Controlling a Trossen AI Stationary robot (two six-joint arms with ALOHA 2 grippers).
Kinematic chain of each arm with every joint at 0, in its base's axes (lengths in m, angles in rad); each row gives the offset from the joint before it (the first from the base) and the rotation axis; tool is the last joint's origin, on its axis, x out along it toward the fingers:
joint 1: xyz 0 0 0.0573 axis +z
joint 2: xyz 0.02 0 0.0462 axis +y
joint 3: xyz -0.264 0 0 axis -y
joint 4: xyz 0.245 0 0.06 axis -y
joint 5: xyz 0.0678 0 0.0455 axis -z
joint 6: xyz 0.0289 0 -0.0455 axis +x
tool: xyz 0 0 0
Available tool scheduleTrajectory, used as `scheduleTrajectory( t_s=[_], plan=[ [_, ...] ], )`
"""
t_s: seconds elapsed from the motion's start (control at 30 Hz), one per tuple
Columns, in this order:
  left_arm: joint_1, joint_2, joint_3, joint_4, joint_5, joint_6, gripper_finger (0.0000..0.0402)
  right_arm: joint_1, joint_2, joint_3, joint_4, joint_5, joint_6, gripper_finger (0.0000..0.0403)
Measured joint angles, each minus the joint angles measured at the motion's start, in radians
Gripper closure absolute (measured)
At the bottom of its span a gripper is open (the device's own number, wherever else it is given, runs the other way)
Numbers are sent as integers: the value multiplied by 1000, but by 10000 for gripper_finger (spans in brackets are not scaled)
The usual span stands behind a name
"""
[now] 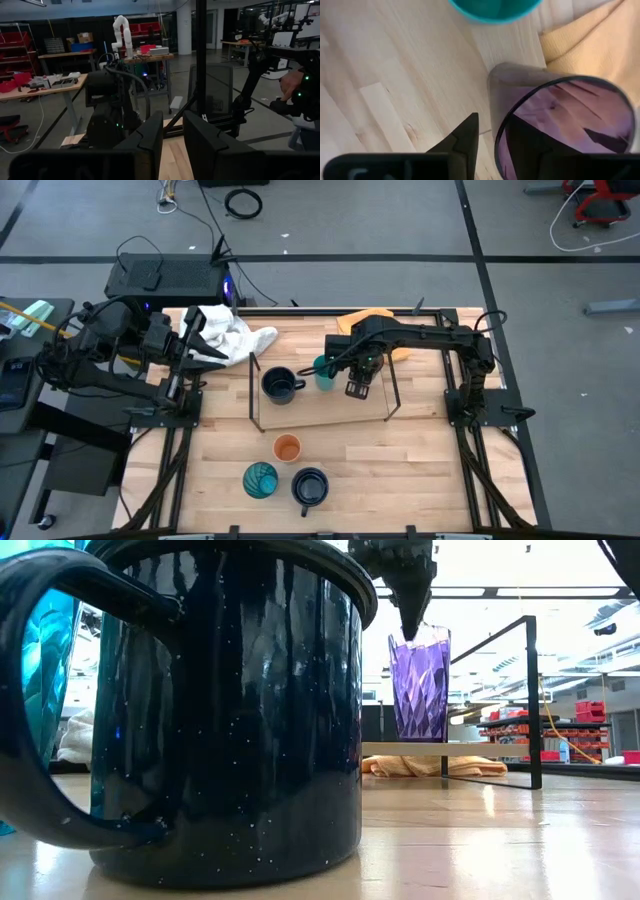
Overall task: Stack small to large cups/mugs on shelf
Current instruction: Put the violet cup on the shelf, then put the dark blue mug on the shelf aligned with the other dark blue mug
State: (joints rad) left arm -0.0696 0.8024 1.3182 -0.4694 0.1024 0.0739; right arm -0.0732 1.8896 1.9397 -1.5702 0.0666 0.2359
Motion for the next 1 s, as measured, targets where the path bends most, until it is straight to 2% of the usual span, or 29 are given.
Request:
scheduleTrajectory(
  t_s=[0.47,0.73,0.87,1.0],
  plan=[
    [0,0,0,0,0,9,319,0,-39,37,-1,5,20,300],
    [0,0,0,0,0,9,313,25,-123,37,-1,2,103,300],
    [0,0,0,0,0,9,318,82,-185,37,-1,6,213,300],
    [0,0,0,0,0,9,318,221,-230,37,0,26,359,300]
  ],
)
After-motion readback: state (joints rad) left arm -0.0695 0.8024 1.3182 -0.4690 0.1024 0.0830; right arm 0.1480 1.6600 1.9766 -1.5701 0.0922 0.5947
